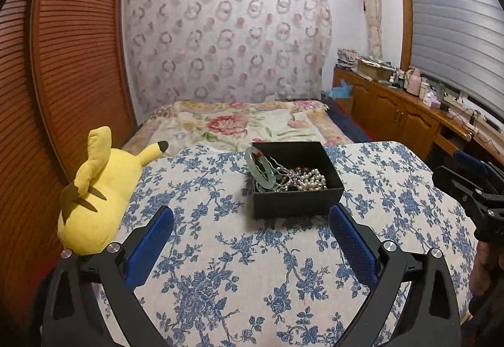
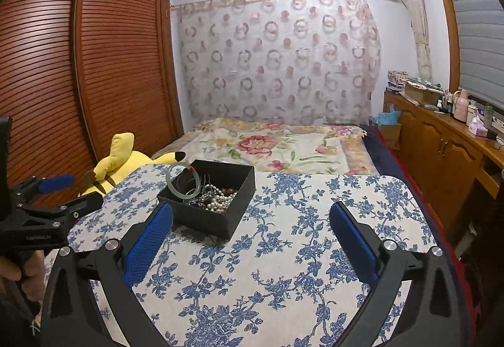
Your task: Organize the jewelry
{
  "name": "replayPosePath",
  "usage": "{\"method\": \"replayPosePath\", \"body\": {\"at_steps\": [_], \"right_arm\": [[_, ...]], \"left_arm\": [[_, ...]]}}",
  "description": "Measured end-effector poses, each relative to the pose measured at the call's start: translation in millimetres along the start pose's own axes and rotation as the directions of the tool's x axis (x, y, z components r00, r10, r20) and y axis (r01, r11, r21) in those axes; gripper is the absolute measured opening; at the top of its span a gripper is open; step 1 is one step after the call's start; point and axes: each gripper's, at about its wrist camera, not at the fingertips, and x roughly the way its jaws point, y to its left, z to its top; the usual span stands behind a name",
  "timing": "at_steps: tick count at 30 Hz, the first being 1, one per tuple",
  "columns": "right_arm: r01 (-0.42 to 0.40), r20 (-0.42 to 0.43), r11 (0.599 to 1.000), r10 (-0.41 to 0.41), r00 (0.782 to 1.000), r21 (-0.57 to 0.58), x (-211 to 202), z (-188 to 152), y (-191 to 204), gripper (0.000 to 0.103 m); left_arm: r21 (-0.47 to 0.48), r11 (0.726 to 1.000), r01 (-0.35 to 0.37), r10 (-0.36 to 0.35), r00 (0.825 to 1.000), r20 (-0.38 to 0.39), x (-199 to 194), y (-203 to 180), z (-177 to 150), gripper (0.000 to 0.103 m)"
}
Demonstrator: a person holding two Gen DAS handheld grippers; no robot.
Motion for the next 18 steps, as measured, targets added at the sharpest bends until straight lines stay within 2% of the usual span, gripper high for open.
{"method": "replayPosePath", "body": {"at_steps": [18], "right_arm": [[0.01, -0.008, 1.0, -0.01, 1.0, 0.005, 4.9, -7.0, -3.9, 0.1]], "left_arm": [[0.006, 1.0, -0.004, 0.004, 1.0, 0.011, -5.6, -3.4, -0.5, 0.095]]}}
